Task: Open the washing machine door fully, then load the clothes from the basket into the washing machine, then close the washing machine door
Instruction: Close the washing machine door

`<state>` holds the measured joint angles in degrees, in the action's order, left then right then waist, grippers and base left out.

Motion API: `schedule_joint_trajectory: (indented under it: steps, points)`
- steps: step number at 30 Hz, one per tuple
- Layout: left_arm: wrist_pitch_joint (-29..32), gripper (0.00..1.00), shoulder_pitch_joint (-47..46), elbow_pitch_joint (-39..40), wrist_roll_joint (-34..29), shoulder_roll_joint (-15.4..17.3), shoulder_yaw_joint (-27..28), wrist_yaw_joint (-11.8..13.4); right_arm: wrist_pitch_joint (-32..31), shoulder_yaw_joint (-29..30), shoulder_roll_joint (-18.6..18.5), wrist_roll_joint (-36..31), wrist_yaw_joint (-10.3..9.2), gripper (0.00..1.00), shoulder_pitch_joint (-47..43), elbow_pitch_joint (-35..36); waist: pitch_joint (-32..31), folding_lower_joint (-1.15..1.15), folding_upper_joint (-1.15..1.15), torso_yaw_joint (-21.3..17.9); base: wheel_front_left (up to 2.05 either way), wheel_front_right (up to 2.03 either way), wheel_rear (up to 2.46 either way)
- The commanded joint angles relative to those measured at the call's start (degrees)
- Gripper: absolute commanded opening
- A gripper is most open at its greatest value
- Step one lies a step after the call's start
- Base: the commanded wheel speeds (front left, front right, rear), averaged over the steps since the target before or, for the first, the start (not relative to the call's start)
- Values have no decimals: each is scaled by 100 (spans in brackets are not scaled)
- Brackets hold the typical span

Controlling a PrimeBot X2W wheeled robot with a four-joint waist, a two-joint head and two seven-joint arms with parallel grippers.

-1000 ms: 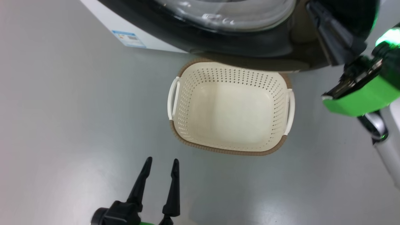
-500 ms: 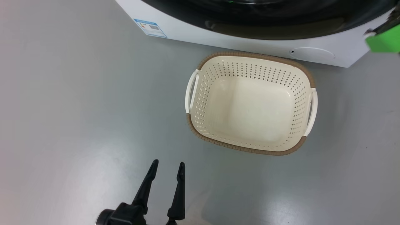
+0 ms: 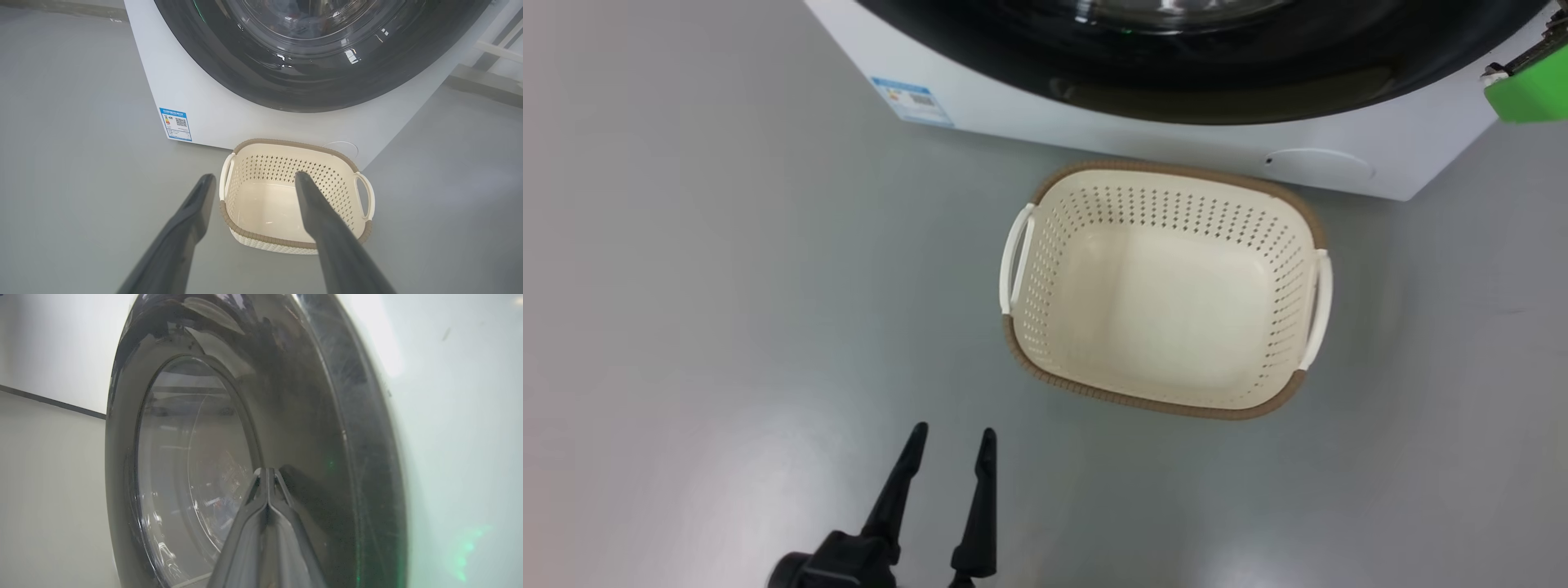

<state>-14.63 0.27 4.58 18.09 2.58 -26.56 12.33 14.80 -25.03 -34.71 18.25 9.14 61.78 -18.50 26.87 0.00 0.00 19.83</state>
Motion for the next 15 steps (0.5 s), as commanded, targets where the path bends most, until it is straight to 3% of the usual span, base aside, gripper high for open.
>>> schedule_joint_trajectory:
  steps: [1,5,6,8,10,12,15]
  points:
    - [-37,100,36,55,34,30,238,-26,20,248,-106,108,-165,0,-133,192,-165,0,0,-143,0,0,0]
    - [-37,100,1,-47,-10,30,466,-97,20,489,130,208,-165,0,-766,608,-445,0,0,-403,0,0,0]
    - [-37,100,-5,-79,-31,30,537,-127,20,530,191,211,-165,7,-944,716,-528,0,0,-481,0,0,0]
    - [-37,100,-13,-133,-51,30,676,-194,20,621,291,248,-165,40,-1286,879,-705,0,0,-627,0,0,0]
    - [-37,100,8,-189,-77,30,820,-246,20,686,377,255,-165,51,-1636,1036,-909,0,0,-781,0,0,0]
    - [-37,100,53,-230,-93,30,964,-290,20,806,469,230,-165,100,-1994,1171,-1121,0,0,-933,0,0,0]
    - [-37,100,122,-262,-95,30,1129,-335,20,905,558,191,-165,100,-2368,1295,-1346,0,0,-1078,0,0,0]
